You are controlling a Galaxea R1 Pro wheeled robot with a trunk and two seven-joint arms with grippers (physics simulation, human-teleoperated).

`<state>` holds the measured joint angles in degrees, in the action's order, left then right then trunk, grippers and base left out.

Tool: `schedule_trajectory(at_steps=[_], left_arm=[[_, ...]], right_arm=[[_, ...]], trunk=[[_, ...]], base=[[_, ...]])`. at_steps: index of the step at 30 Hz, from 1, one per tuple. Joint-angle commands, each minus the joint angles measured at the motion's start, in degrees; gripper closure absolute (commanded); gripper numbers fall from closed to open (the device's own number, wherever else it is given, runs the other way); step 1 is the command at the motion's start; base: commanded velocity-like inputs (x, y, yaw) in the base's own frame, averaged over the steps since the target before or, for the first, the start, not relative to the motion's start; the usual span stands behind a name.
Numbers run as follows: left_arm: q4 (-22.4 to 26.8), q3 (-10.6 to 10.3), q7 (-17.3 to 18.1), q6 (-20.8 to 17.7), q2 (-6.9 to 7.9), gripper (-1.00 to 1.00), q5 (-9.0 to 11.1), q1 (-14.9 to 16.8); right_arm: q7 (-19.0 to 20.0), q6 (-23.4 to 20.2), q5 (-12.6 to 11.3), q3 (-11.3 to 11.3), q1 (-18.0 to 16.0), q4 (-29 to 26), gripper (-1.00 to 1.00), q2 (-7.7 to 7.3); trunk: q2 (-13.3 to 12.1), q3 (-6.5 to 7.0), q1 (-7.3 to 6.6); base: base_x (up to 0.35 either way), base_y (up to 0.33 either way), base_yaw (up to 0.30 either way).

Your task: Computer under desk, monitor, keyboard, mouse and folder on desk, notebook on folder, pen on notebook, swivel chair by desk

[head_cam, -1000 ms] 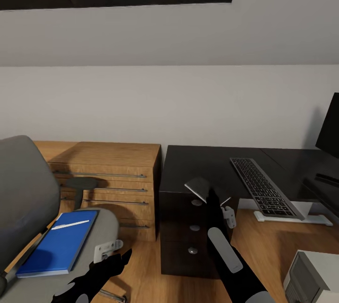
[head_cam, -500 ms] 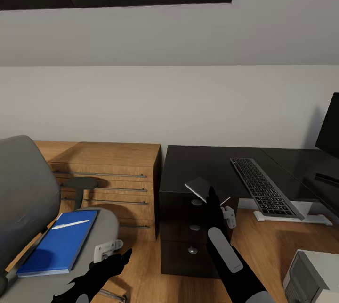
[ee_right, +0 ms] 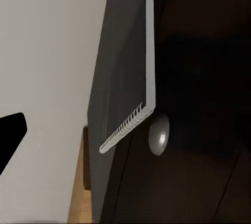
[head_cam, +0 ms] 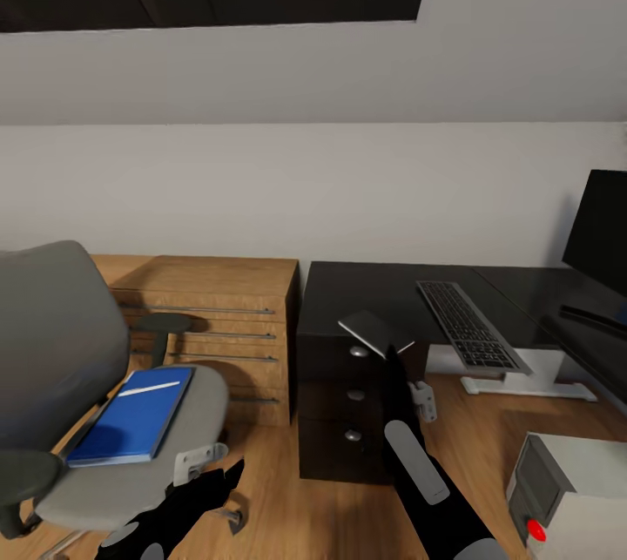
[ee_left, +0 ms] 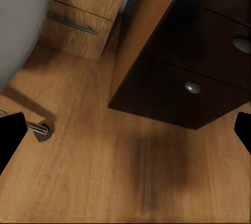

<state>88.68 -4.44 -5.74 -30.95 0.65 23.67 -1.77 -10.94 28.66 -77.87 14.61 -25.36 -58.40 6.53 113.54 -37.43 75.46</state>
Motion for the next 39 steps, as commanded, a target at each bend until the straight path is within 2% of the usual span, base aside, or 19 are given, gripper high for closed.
schedule_trajectory(at_steps=[1, 11, 22, 39], left_arm=[[0.1, -0.1, -0.6, -0.2, 0.05, -1.00, 0.6, 0.0], [0.1, -0.1, -0.6, -0.2, 0.00, -1.00, 0.6, 0.0], [0.1, -0.1, -0.6, -0.2, 0.05, -1.00, 0.6, 0.0], [-0.8, -0.5, -0.8, -0.1, -0.04, -1.00, 0.4, 0.0]], right_arm=[[-0.2, 0.3, -0.3, 0.2, 0.0, 0.0, -1.00, -0.03], [-0.3, 0.3, -0.3, 0.2, 0.0, 0.0, -1.00, -0.02], [-0.5, -1.5, -0.4, 0.2, 0.0, 2.1, -1.00, 0.03], [-0.6, -2.5, -0.5, 0.2, 0.0, 5.4, -1.00, 0.00]], trunk=[[0.0, -0.05, -0.03], [0.0, -0.05, -0.03], [0.0, -0.05, -0.03], [-6.8, 3.00, -3.76]], base=[[-0.257, 0.000, 0.000], [-0.243, 0.000, 0.000], [-0.058, 0.000, 0.000], [-0.003, 0.000, 0.000]])
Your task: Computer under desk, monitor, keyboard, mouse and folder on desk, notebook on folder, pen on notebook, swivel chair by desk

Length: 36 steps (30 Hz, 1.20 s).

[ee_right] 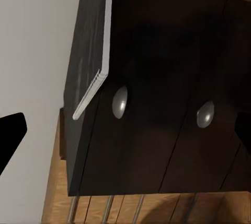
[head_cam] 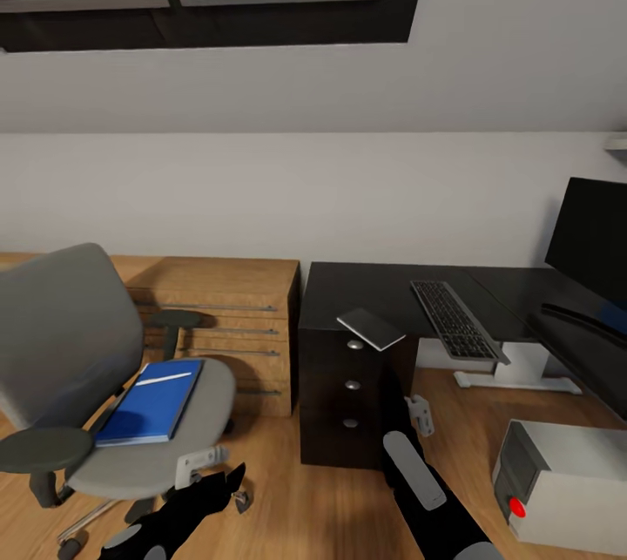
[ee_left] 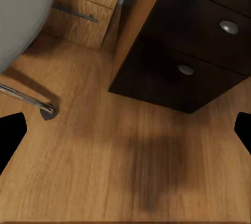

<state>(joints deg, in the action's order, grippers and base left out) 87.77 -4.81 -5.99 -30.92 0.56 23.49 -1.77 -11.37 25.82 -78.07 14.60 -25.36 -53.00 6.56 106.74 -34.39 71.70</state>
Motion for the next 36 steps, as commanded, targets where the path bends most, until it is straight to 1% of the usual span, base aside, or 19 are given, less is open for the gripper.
schedule_trajectory(at_steps=[1, 5, 8, 13, 16, 19, 20, 25, 28, 31, 34, 35, 36], left_arm=[[-0.3, -0.3, -0.6, -0.2, 0.05, -1.00, 0.6, 0.0], [-1.7, -1.1, -0.7, -0.1, 0.06, -1.00, 0.5, 0.0], [-2.4, -2.0, -0.7, -0.1, 0.05, -1.00, 0.5, 0.0], [-3.1, -4.0, -0.9, 0.0, 0.04, -1.00, 0.4, 0.0], [-3.9, -5.3, -1.0, 0.1, 0.00, -1.00, 0.4, 0.0], [-4.9, -6.5, -1.1, 0.1, -0.01, -1.00, 0.4, 0.0], [-5.4, -7.1, -1.1, 0.1, -0.02, -1.00, 0.4, 0.0], [-7.5, -7.9, -1.1, 0.2, -0.15, -1.00, 0.4, 0.0], [-9.4, -8.1, -1.1, 0.5, -0.52, -1.00, 0.4, 0.0], [-10.7, -8.2, -1.1, 1.6, -0.88, -1.00, 0.4, 0.0], [-11.5, -8.2, -1.1, 3.1, -1.04, -1.00, 0.4, 0.0], [-12.1, -8.1, -1.1, 4.1, -1.07, -1.00, 0.4, 0.0], [-12.5, -8.1, -1.1, 4.5, -1.07, -1.00, 0.4, 0.0]], right_arm=[[-0.2, 0.3, -0.3, 0.2, 0.0, 0.6, -1.00, -0.04], [-0.1, -0.1, 0.0, 0.7, 0.0, 6.1, -1.00, 0.00], [0.2, -0.1, 0.6, 1.5, 0.0, 10.4, -1.00, 0.02], [0.3, -0.1, 2.8, 3.4, 0.0, 14.4, -1.00, -0.03], [0.4, 0.0, 4.3, 4.0, 0.0, 16.5, -1.00, -0.22], [0.4, 0.0, 5.4, 4.4, 0.0, 19.2, -1.00, -0.84], [0.4, 0.1, 5.9, 4.5, 0.0, 21.1, -1.00, -1.30], [0.4, 0.3, 7.7, 4.9, 0.0, 25.7, -1.00, -1.94], [0.4, 0.4, 9.7, 5.0, 0.0, 28.2, -1.00, -2.11], [0.4, 0.4, 12.4, 5.0, 0.0, 31.0, -1.00, -2.25], [0.4, 0.4, 15.2, 5.0, 0.0, 33.8, -1.00, -2.34], [0.4, 0.4, 17.1, 5.0, 0.0, 35.8, -1.00, -2.37], [0.4, 0.4, 18.0, 5.0, 0.0, 36.7, -1.00, -2.38]], trunk=[[-0.4, 0.14, -0.23], [-2.0, 0.85, -1.11], [-3.2, 1.39, -1.77], [-3.2, 1.39, -1.77], [-3.2, 1.39, -1.77], [-3.2, 1.39, -1.77], [-3.2, 1.39, -1.77], [-3.2, 1.39, -1.77], [-3.2, 1.39, -1.77], [-3.2, 1.39, -1.77], [-3.2, 1.39, -1.77], [-3.2, 1.39, -1.77], [-3.2, 1.39, -1.77]], base=[[0.000, 0.000, 0.000], [0.000, 0.000, 0.000], [0.000, 0.000, 0.000], [0.000, 0.000, 0.000], [0.000, 0.000, 0.000], [0.000, 0.000, 0.000], [0.000, 0.000, 0.000], [0.000, 0.000, 0.000], [0.000, 0.000, 0.000], [0.000, 0.000, 0.000], [0.000, 0.000, 0.000], [0.000, 0.000, 0.000], [0.000, 0.000, 0.000]])
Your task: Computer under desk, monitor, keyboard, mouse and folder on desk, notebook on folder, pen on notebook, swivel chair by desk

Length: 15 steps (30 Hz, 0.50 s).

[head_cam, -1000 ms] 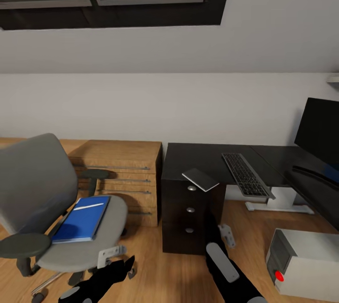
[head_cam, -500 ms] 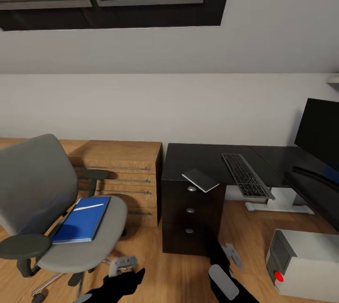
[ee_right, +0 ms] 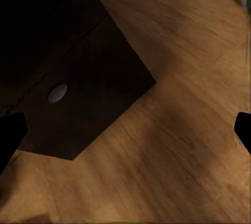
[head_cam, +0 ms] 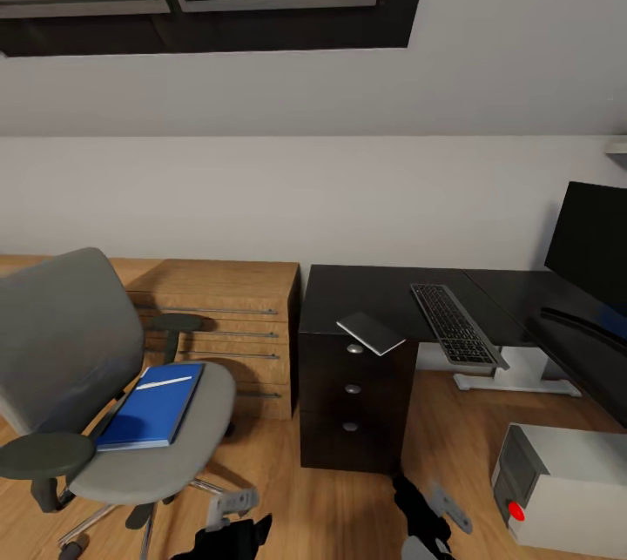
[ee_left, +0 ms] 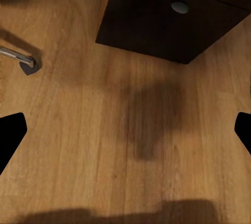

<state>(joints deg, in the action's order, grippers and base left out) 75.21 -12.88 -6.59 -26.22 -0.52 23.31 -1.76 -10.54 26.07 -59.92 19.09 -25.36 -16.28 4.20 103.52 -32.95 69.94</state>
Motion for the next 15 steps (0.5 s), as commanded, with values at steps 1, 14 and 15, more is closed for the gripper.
schedule_trajectory(at_steps=[1, 14, 15], left_arm=[[-0.4, -0.1, -0.5, 0.2, 0.02, -1.00, 0.6, 0.0], [-14.9, 0.0, -0.4, 5.8, 0.11, -1.00, 0.5, 0.0], [-16.0, 0.0, -0.4, 6.8, 0.10, -1.00, 0.5, 0.0]], right_arm=[[-0.4, 0.2, 0.6, 0.5, 0.0, 0.9, -1.00, -0.05], [-0.4, 0.2, 4.8, 0.5, 0.0, 12.3, -1.00, -0.80], [-0.4, 0.2, 4.9, 0.5, 0.0, 12.9, -1.00, -0.83]], trunk=[[0.0, -0.05, 0.00], [0.0, -0.05, 0.00], [0.0, -0.05, 0.00]], base=[[0.000, 0.000, 0.000], [0.000, 0.000, 0.000], [0.000, 0.000, 0.000]])
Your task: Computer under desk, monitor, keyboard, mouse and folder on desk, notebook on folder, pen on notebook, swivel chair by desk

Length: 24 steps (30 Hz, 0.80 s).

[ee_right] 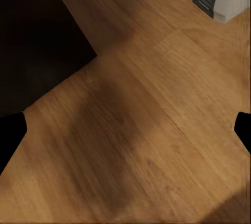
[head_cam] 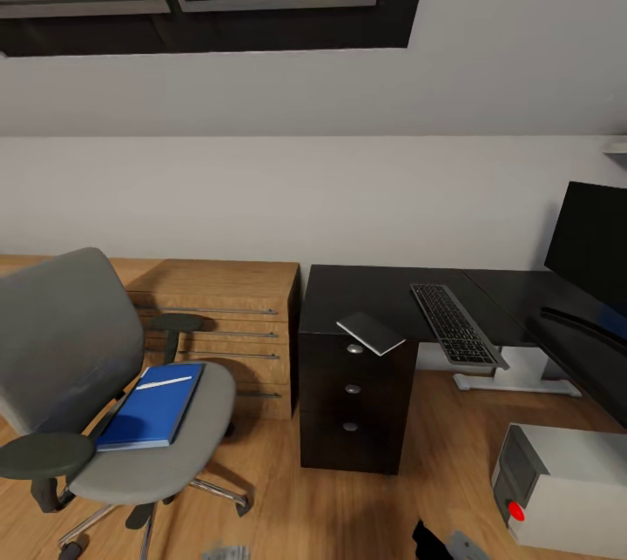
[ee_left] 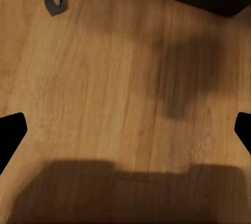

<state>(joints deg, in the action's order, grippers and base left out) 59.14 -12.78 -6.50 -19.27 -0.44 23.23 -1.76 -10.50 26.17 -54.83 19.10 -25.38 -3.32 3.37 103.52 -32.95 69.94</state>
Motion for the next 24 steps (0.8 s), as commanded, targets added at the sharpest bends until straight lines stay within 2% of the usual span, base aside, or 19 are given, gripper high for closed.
schedule_trajectory(at_steps=[1, 5, 10, 19, 24], left_arm=[[-1.0, -0.1, -0.4, 0.7, 0.02, -1.00, 0.6, 0.0], [-6.0, -0.2, -0.3, 5.1, -0.04, -1.00, 0.6, 0.0], [-9.1, -0.3, -0.1, 8.3, -0.07, -1.00, 0.5, 0.0], [-11.6, -0.4, 0.0, 10.0, 0.01, -1.00, 0.5, 0.0], [-15.4, -0.3, 0.1, 10.4, -0.06, -1.00, 0.4, 0.0]], right_arm=[[-0.4, 0.1, -0.1, 0.5, 0.0, 0.5, -1.00, -0.03], [-0.4, 0.0, 0.7, 0.6, 0.0, 1.9, -1.00, -0.58], [-0.4, -0.1, 2.2, 0.6, 0.0, 2.4, -1.00, -0.97], [-0.5, -0.1, 3.8, 0.9, 0.0, 2.8, -1.00, -0.59], [-0.4, -0.1, 4.1, 1.0, 0.0, 2.9, -1.00, -0.42]], trunk=[[0.0, -0.05, 0.00], [0.0, -0.05, 0.00], [0.0, -0.05, 0.00], [0.0, -0.05, 0.00], [0.0, -0.05, 0.00]], base=[[0.000, 0.000, 0.000], [0.000, 0.000, 0.000], [0.000, 0.000, 0.000], [0.000, 0.000, 0.000], [0.000, 0.000, 0.000]])
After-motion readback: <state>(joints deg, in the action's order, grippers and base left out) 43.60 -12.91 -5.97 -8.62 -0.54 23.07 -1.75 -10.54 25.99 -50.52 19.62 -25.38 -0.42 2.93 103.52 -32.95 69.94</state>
